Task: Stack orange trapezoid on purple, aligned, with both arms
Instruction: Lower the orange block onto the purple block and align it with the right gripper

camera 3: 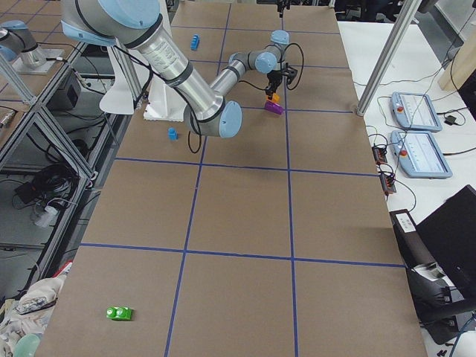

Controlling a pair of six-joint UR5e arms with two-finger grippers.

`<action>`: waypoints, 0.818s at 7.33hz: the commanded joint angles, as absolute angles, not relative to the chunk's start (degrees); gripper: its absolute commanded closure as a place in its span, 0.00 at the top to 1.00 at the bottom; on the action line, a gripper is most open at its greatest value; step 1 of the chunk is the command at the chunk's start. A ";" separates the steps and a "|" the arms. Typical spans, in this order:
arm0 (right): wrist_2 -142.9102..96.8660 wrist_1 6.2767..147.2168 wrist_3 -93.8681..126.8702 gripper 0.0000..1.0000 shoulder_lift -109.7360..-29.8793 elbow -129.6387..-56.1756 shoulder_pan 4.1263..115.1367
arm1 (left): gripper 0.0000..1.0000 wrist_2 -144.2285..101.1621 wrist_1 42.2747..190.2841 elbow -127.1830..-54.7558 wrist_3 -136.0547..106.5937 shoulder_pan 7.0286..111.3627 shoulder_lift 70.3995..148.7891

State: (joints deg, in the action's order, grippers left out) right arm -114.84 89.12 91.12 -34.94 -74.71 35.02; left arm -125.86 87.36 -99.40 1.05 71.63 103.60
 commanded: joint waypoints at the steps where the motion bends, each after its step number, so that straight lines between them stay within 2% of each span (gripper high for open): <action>1: -114.79 89.12 91.23 0.00 -34.98 -74.71 34.98 | 1.00 -125.86 87.45 -99.40 1.05 71.63 103.27; 6: -114.09 88.77 90.88 0.00 -35.07 -73.04 34.63 | 1.00 -125.86 88.07 -99.32 0.97 71.54 103.10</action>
